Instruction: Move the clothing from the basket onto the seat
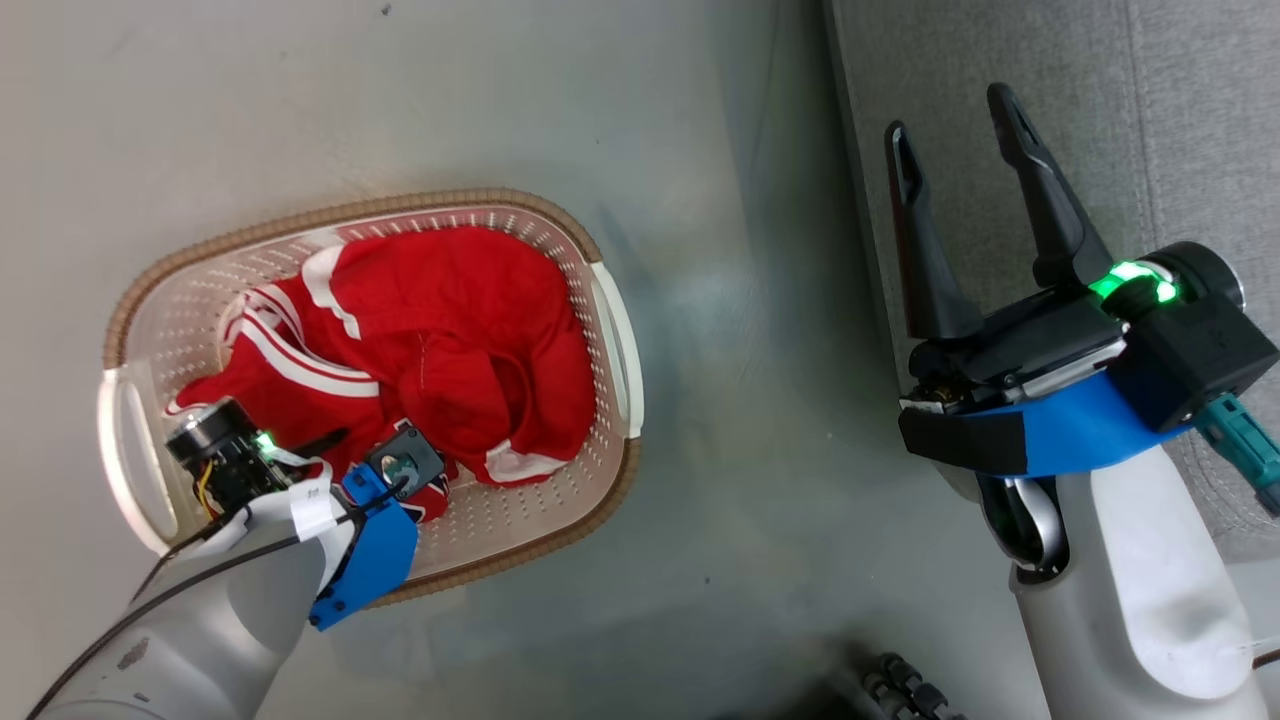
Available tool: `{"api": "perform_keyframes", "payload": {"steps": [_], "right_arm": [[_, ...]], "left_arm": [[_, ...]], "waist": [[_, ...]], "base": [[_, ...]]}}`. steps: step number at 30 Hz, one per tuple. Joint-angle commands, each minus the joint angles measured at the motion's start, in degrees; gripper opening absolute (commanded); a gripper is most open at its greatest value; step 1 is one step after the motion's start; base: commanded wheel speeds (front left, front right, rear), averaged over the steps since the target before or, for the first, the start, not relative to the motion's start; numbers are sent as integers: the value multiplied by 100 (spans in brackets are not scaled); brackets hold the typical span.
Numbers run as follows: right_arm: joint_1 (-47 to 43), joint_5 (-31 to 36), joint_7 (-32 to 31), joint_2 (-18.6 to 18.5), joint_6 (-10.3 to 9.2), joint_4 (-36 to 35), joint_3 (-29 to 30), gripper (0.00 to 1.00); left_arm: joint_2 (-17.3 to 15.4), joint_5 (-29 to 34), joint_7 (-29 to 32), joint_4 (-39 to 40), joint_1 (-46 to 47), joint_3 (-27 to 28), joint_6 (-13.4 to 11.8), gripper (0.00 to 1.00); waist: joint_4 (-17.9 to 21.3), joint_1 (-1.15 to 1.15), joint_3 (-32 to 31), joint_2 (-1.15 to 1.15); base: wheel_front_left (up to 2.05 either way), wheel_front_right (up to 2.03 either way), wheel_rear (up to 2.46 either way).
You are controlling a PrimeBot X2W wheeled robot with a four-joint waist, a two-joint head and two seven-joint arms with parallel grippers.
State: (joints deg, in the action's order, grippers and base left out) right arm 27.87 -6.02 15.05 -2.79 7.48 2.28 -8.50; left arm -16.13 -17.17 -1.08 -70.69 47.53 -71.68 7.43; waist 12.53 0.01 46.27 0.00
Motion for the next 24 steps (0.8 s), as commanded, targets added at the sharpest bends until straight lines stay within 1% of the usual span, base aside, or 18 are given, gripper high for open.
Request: {"api": "perform_keyframes", "payload": {"steps": [1,5,12,13,14,15,19,24], "right_arm": [[138,26,20,-17,3,-75,12,100],[191,18,20,-18,3,-188,54,100],[271,-2,20,-17,3,-298,111,100],[278,5,20,-17,3,-302,115,100],[296,8,20,-17,3,-307,117,100],[311,13,20,-17,3,-315,123,100],[317,41,20,-17,3,-298,147,100],[255,80,20,-17,3,-247,162,100]], "left_arm": [[-75,10,153,3,138,-70,5,100],[-135,-108,474,20,295,-130,5,100],[-161,-167,695,110,396,-171,5,100],[-161,-150,707,124,407,-175,5,82],[-158,-125,733,135,411,-179,5,15],[-150,-104,748,147,414,-182,5,0],[-117,-19,801,201,431,-186,5,0],[-16,-49,652,280,377,-185,5,0]], "waist": [[66,-1,229,0],[124,-1,475,0],[135,-1,693,0],[134,-1,707,0],[133,-1,716,0],[129,-1,720,0],[102,-1,693,0],[44,-1,510,0]], "base": [[0,0,0],[0,0,0],[0,0,0],[0,0,0],[0,0,0],[0,0,0],[0,0,0],[0,0,0]]}}
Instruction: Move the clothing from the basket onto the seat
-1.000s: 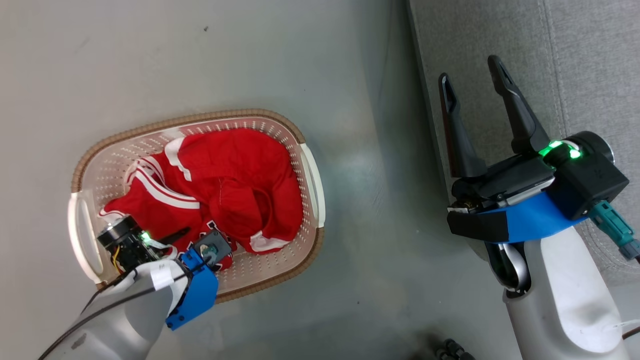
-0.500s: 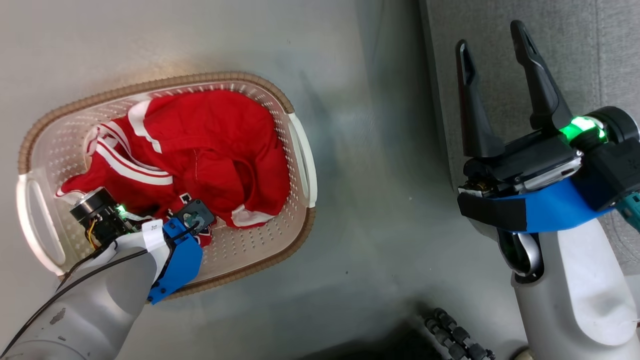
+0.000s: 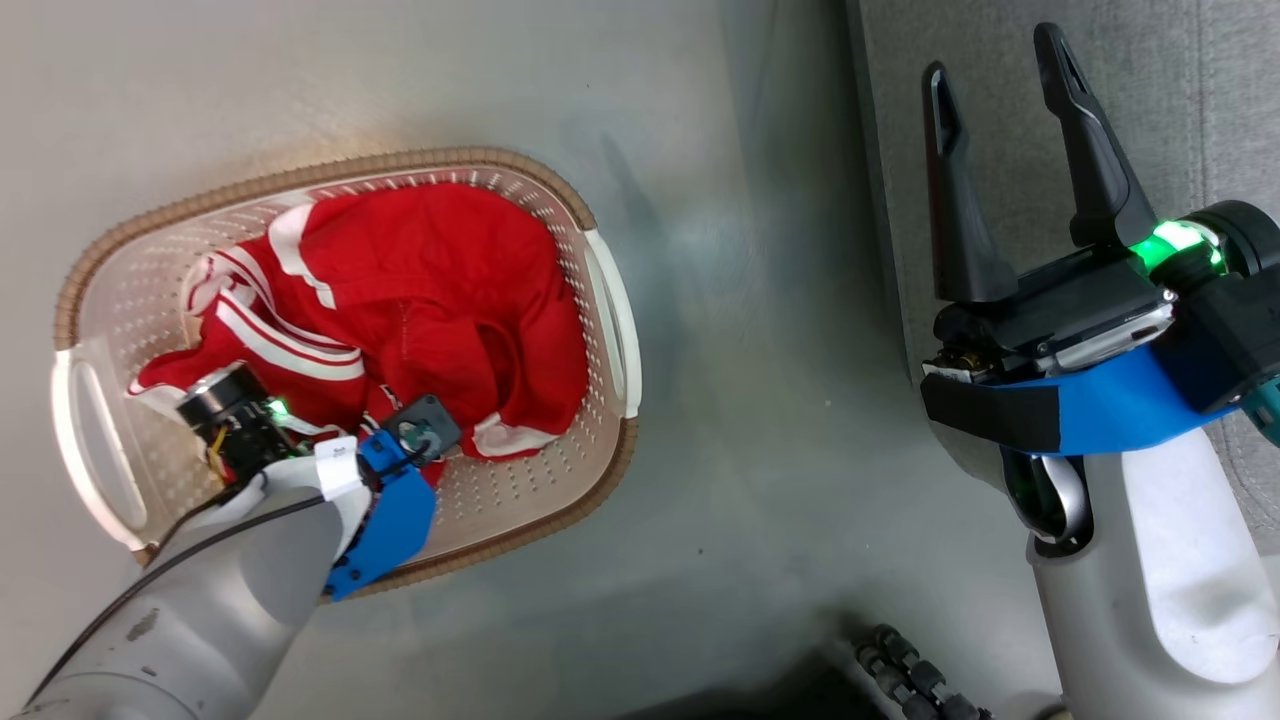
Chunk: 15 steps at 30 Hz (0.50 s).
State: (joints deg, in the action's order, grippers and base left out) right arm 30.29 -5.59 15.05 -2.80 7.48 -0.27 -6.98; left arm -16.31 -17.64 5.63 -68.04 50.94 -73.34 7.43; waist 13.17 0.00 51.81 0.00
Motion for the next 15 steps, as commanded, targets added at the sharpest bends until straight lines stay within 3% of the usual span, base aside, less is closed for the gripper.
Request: {"api": "perform_keyframes", "payload": {"steps": [1,15], "right_arm": [[-6,45,20,-16,3,21,18,100],[-443,253,20,-17,3,233,163,100]], "left_arm": [[31,7,-62,36,2,-20,5,0],[604,-448,-1168,185,-286,-18,5,0]], "waist": [[-36,0,-103,0],[-492,0,-1354,0]], "base": [[0,0,0],[0,0,0]]}}
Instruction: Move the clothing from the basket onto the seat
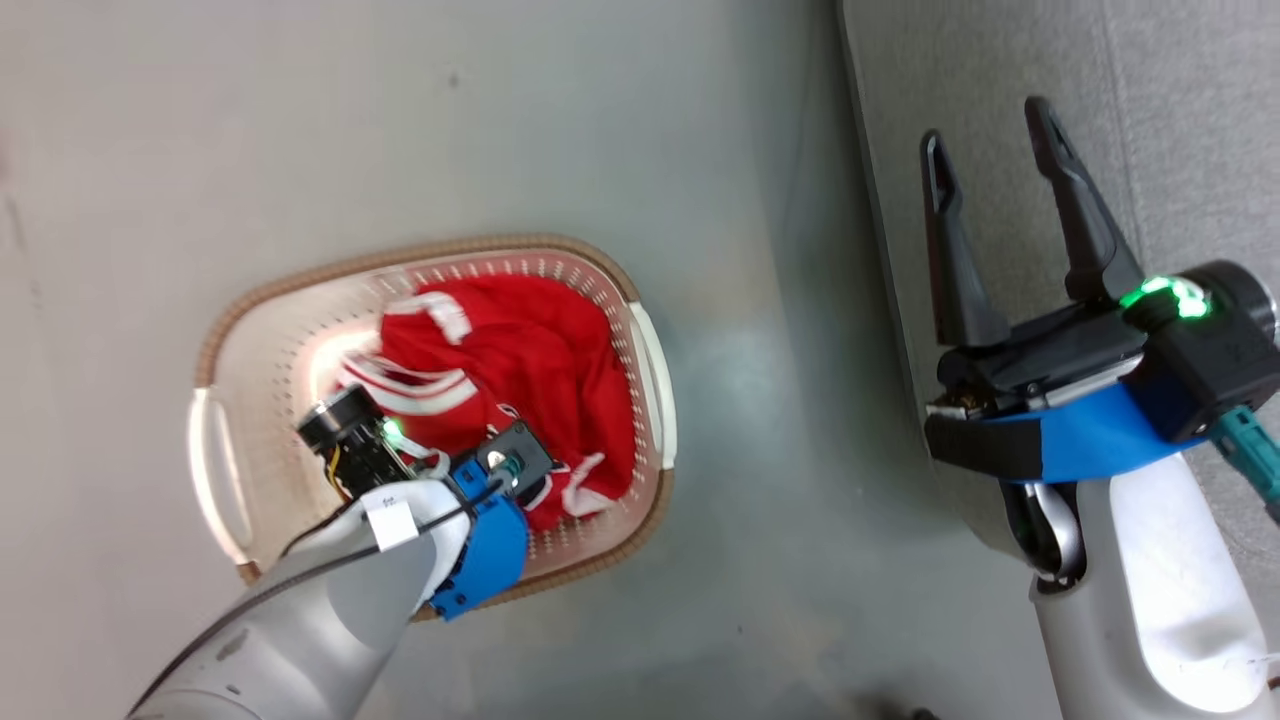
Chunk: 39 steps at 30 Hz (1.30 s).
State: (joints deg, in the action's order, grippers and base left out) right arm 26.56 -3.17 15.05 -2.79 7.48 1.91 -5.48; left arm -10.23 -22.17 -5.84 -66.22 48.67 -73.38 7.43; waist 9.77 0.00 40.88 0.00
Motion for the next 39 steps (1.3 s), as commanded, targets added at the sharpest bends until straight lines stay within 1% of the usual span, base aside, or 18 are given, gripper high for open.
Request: {"api": "perform_keyframes", "payload": {"steps": [1,3,6,12,18,22,25,30,39], "right_arm": [[-102,9,20,-18,3,29,8,100],[-177,46,20,-19,3,64,23,100],[-289,55,20,-19,3,114,16,100],[-539,58,20,-28,3,238,24,100],[-859,53,20,-48,3,351,33,100],[-1059,62,20,-59,3,400,41,100],[-1182,73,20,-58,3,433,56,100],[-1417,66,20,-49,3,468,51,100],[-1797,36,19,-33,3,540,67,100]], "left_arm": [[31,-29,-100,-7,-72,-13,5,0],[118,-33,-194,-38,-146,-13,5,0],[187,-240,-373,-78,-211,-13,5,0],[295,-814,-689,-87,-463,86,5,0],[315,-1352,-901,60,-650,265,5,0],[288,-1527,-943,213,-707,430,5,0],[224,-1568,-945,528,-726,734,-14,0],[83,-1534,-943,1136,-924,1382,-130,0],[-110,-1201,-943,2298,-1316,2636,-285,0]], "waist": [[-176,0,-348,0],[-247,0,-548,0],[-319,0,-826,0],[-424,0,-1452,0],[-495,0,-2062,0],[-535,0,-2388,0],[-572,0,-2613,0],[-617,0,-2941,0],[-709,0,-3489,0]], "base": [[0,0,0],[0,0,0],[0,0,0],[0,0,0],[0,0,0],[0,0,0],[0,0,0],[0,0,0],[0,0,0]]}}
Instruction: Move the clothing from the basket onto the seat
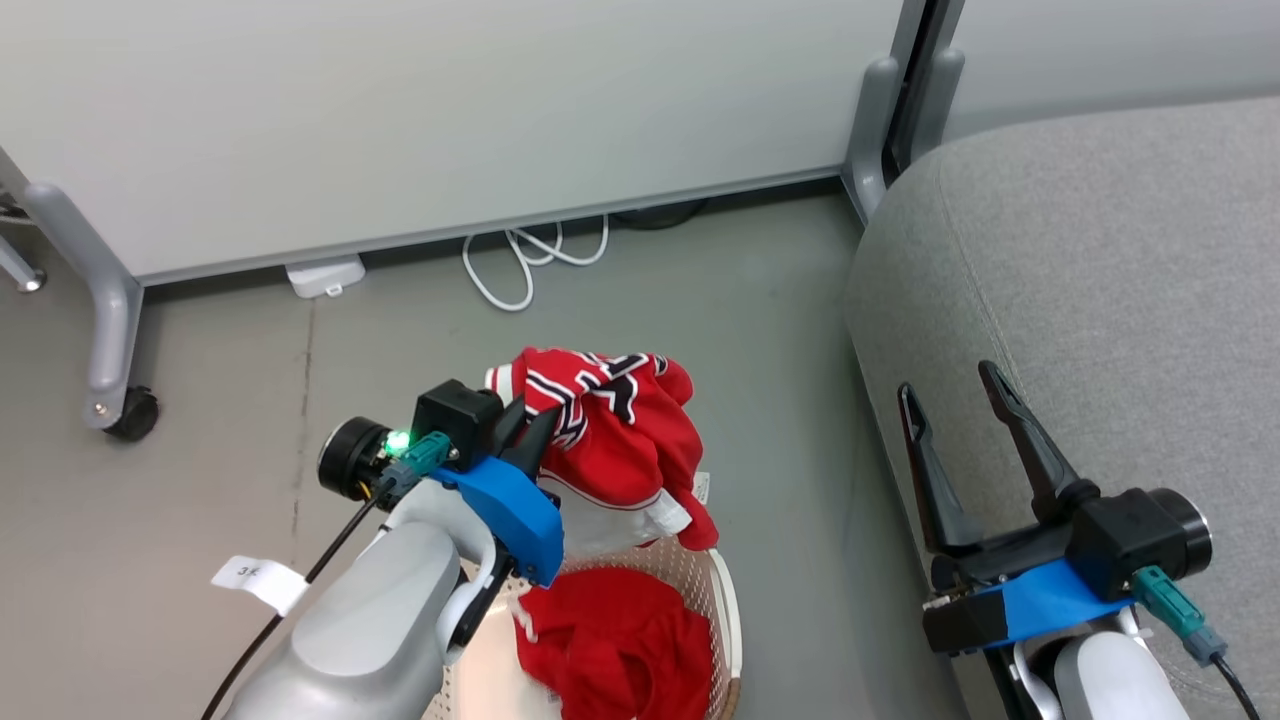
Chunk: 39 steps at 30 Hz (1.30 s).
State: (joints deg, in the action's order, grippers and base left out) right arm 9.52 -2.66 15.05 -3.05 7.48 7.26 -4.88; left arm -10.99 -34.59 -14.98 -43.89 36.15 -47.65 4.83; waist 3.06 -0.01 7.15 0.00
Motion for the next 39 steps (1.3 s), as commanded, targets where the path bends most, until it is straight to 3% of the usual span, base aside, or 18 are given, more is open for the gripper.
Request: {"api": "perform_keyframes", "payload": {"steps": [1,12,28,39], "right_arm": [[-138,-22,19,-5,3,9,13,100],[-395,-77,19,12,3,20,-11,100],[-476,-272,20,17,3,-65,-109,100],[-28,-336,19,-109,3,-234,-1058,100]], "left_arm": [[-40,102,-29,204,-106,193,-32,0],[-33,663,-30,1413,-313,1082,-22,0],[5,779,-30,2076,-419,1106,-67,0],[5,811,-30,2138,-293,1066,-111,0]], "waist": [[-52,1,-171,0],[-193,1,-537,0],[-294,1,-654,0],[-353,1,-565,0]], "base": [[0,0,0],[0,0,0],[0,0,0],[0,0,0]]}}
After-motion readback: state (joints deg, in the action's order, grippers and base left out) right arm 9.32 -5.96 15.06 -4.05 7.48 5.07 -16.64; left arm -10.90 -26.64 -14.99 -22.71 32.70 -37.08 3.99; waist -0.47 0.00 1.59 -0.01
